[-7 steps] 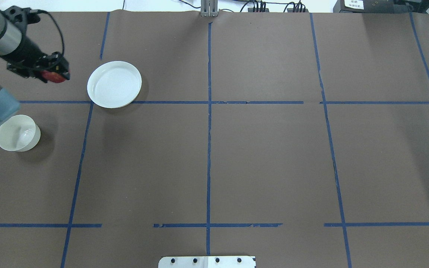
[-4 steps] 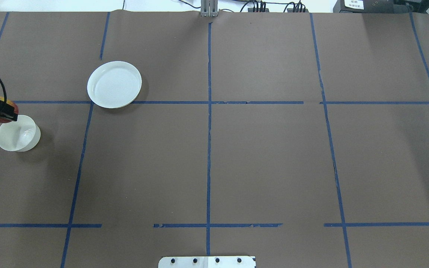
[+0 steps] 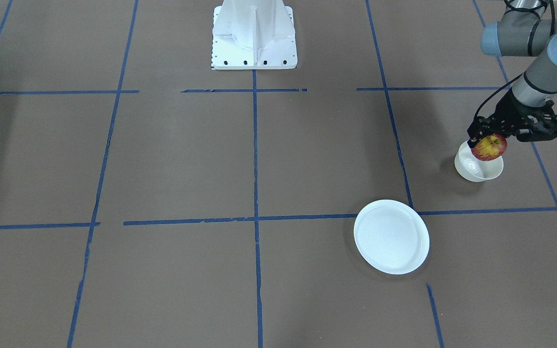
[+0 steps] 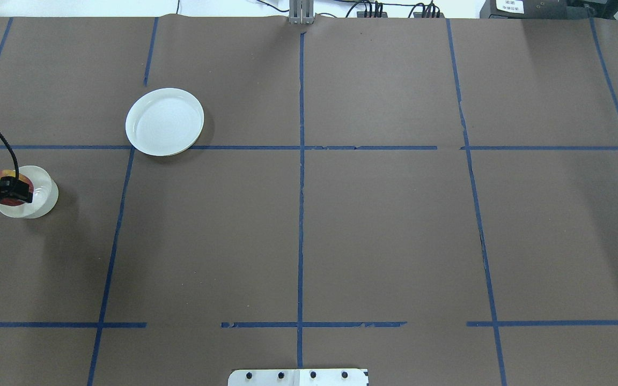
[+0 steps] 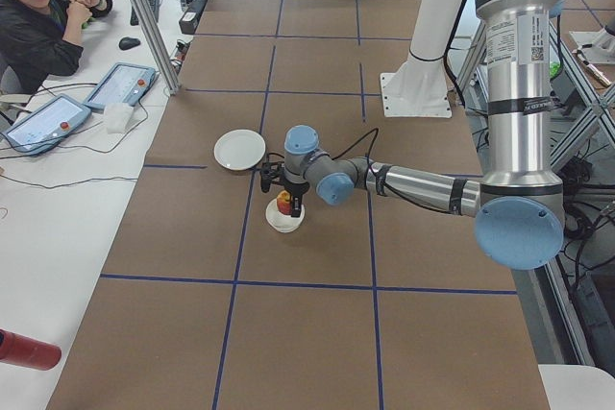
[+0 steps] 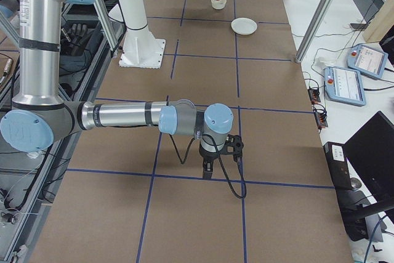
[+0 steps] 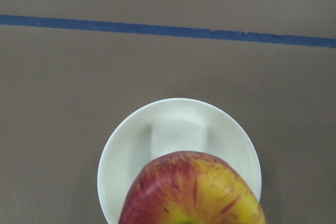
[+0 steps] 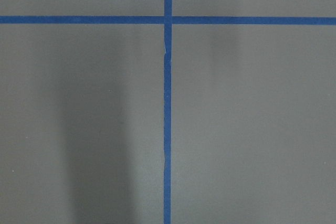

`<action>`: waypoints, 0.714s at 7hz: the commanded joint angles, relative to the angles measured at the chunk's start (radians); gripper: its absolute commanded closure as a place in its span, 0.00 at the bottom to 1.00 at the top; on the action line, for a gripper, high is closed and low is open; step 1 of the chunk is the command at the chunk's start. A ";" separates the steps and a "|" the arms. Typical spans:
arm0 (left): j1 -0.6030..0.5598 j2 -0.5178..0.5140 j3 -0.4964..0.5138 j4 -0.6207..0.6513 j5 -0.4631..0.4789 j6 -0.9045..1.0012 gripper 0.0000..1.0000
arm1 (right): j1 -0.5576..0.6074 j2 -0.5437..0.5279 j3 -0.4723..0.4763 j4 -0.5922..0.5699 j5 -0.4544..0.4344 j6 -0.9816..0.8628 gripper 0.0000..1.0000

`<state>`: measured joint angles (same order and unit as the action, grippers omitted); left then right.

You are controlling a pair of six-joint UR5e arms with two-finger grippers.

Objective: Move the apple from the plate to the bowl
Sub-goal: 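Lower the apple into the white bowl and open the left gripper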

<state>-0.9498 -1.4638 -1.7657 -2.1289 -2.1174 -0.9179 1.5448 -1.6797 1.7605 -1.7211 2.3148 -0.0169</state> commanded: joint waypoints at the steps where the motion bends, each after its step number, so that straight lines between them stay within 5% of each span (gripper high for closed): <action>1: 0.006 -0.003 0.002 -0.003 0.002 0.014 0.00 | 0.000 0.000 0.000 0.000 0.000 0.000 0.00; 5: -0.009 -0.007 -0.064 0.014 -0.018 0.065 0.00 | 0.001 0.000 0.000 0.000 0.000 0.000 0.00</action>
<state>-0.9483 -1.4751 -1.7871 -2.1217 -2.1295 -0.8650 1.5450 -1.6797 1.7610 -1.7211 2.3148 -0.0169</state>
